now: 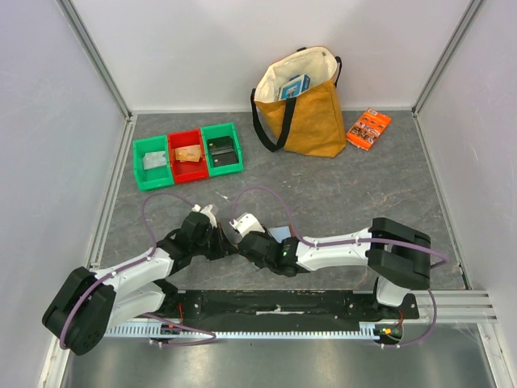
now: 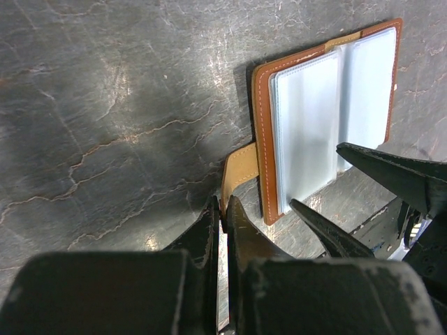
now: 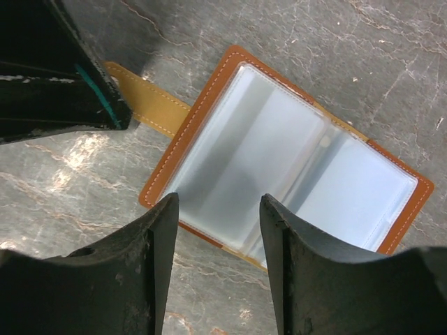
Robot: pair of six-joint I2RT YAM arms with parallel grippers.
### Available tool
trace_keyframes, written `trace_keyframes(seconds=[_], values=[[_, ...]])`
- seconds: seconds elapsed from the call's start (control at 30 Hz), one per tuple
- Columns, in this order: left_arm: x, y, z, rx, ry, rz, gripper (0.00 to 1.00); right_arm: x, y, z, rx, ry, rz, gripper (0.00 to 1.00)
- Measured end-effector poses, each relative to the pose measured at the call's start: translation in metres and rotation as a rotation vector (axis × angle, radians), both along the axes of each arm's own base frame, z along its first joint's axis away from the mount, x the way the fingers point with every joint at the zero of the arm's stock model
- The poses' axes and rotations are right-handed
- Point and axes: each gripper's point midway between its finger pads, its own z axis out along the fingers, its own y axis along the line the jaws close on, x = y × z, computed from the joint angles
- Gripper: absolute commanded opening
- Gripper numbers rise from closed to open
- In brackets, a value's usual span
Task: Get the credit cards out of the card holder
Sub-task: Remove the credit card from the card holder.
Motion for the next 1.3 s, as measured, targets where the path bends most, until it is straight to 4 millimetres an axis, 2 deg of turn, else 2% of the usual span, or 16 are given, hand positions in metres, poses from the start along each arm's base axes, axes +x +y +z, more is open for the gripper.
trace_keyframes(seconds=[0.27, 0.63, 1.0, 1.17, 1.3], values=[[0.0, 0.0, 0.001, -0.009, -0.003, 0.005, 0.02, -0.004, 0.007, 0.014, 0.051, 0.001, 0.019, 0.64], [-0.001, 0.0, 0.001, -0.012, -0.005, 0.006, 0.02, -0.006, -0.002, -0.005, -0.019, 0.018, 0.016, 0.66], [-0.001, 0.0, 0.004, -0.017, -0.012, 0.005, 0.02, 0.006, -0.016, -0.003, -0.071, -0.044, -0.036, 0.54], [-0.005, -0.001, 0.005, -0.024, -0.001, -0.007, 0.02, 0.013, -0.025, -0.001, -0.099, -0.077, -0.068, 0.42], [-0.008, -0.001, 0.006, -0.028, 0.006, -0.015, 0.02, 0.025, -0.033, 0.004, -0.101, -0.085, -0.105, 0.38]])
